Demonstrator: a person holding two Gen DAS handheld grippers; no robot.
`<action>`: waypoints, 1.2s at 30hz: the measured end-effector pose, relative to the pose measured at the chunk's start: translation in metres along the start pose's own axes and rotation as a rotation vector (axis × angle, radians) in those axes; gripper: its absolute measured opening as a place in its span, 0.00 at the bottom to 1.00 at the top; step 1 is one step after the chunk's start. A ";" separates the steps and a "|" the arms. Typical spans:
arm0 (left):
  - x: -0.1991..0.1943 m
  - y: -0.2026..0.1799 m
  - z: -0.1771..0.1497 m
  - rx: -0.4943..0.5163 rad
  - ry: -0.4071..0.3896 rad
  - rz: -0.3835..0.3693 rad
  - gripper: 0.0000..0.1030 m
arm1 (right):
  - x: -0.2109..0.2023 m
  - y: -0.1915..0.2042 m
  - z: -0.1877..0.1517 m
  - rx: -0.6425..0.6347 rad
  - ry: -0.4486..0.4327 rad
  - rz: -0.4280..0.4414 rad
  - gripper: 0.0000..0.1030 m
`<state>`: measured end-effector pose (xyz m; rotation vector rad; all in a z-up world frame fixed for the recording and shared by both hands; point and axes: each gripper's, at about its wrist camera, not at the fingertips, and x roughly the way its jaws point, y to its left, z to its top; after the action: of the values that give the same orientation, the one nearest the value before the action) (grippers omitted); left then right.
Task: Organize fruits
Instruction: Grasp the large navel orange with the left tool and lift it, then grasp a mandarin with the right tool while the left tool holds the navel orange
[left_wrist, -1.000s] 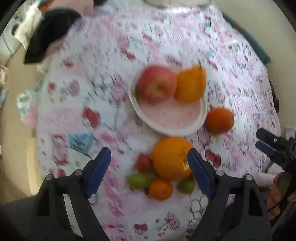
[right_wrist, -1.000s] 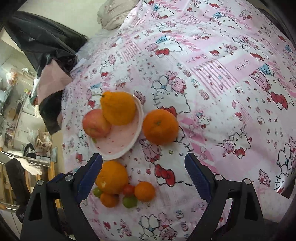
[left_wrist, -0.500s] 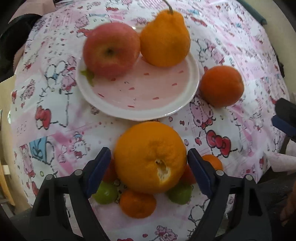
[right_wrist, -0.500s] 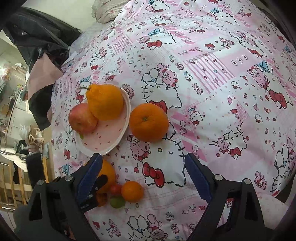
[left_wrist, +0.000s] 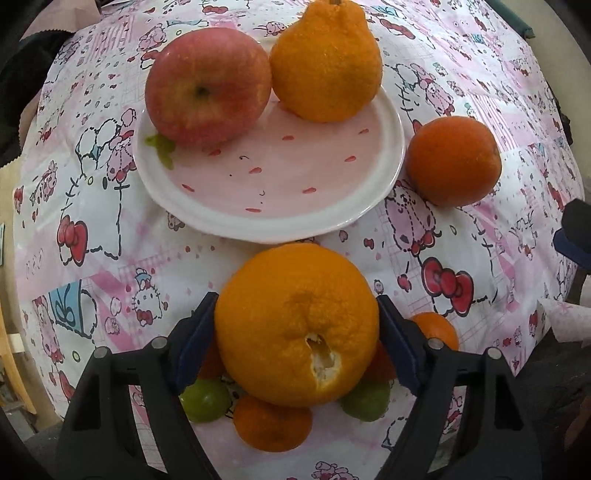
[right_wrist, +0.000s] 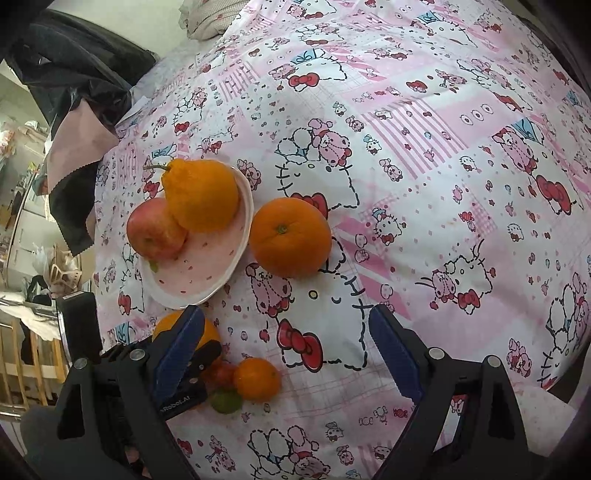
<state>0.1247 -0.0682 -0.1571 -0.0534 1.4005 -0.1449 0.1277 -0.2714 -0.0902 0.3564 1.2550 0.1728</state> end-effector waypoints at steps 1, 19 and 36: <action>-0.001 0.001 0.000 -0.001 -0.002 -0.003 0.75 | 0.000 0.000 0.000 -0.003 -0.003 -0.004 0.90; -0.109 0.043 -0.017 -0.110 -0.196 -0.056 0.74 | -0.007 -0.004 0.006 0.055 -0.026 0.068 0.90; -0.103 0.080 -0.003 -0.244 -0.201 -0.032 0.74 | 0.060 -0.005 0.050 0.113 0.073 0.004 0.89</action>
<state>0.1103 0.0253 -0.0666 -0.2852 1.2110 0.0060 0.1929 -0.2656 -0.1328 0.4537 1.3392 0.1188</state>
